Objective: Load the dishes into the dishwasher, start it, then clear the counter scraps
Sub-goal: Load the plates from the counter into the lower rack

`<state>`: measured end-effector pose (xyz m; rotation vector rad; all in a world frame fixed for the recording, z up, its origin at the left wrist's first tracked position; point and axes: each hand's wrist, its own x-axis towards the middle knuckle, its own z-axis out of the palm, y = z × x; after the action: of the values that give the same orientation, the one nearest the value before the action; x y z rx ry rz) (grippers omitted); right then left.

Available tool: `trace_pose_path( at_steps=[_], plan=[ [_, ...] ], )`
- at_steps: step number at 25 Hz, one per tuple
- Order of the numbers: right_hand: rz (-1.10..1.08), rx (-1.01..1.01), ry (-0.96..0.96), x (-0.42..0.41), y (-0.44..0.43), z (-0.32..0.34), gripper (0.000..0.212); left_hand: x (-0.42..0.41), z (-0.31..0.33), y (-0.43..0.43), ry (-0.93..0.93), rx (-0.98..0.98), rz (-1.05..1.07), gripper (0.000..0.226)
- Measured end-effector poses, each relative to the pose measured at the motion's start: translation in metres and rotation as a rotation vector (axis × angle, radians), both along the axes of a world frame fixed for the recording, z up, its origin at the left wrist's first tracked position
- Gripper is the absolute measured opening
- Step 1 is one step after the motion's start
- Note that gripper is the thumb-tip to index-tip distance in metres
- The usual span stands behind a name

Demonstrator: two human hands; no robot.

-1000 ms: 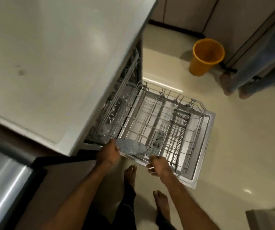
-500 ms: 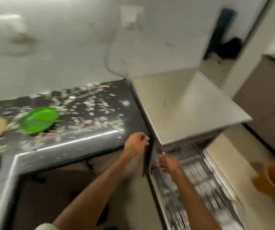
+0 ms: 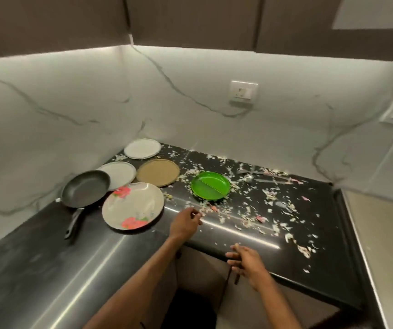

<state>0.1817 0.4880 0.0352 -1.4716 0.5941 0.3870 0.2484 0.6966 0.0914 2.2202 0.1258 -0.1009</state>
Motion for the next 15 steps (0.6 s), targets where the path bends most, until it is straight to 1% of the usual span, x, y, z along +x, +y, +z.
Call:
trace_pose_path(
  at_steps=[2,4,7,9,12,15],
  plan=[
    [0.045,-0.007,0.019,0.020,0.040,0.002,0.026,0.012,-0.008,0.044,0.029,0.003,0.042,0.013],
    [0.074,-0.030,0.027,0.040,0.071,0.005,0.026,0.024,-0.015,0.079,0.025,0.056,0.064,0.013],
    [0.109,-0.045,0.038,0.072,0.105,0.003,0.024,0.041,-0.028,0.118,0.014,0.131,0.099,0.020],
    [0.148,-0.059,0.049,0.090,0.120,0.000,0.024,0.051,-0.038,0.138,0.052,0.214,0.079,0.029],
    [0.223,-0.079,0.044,0.126,0.134,-0.007,0.022,0.062,-0.061,0.162,0.172,0.365,0.036,0.041],
    [0.299,-0.092,0.029,0.174,0.147,-0.011,0.018,0.062,-0.085,0.174,0.205,0.507,0.014,0.043]
  ],
)
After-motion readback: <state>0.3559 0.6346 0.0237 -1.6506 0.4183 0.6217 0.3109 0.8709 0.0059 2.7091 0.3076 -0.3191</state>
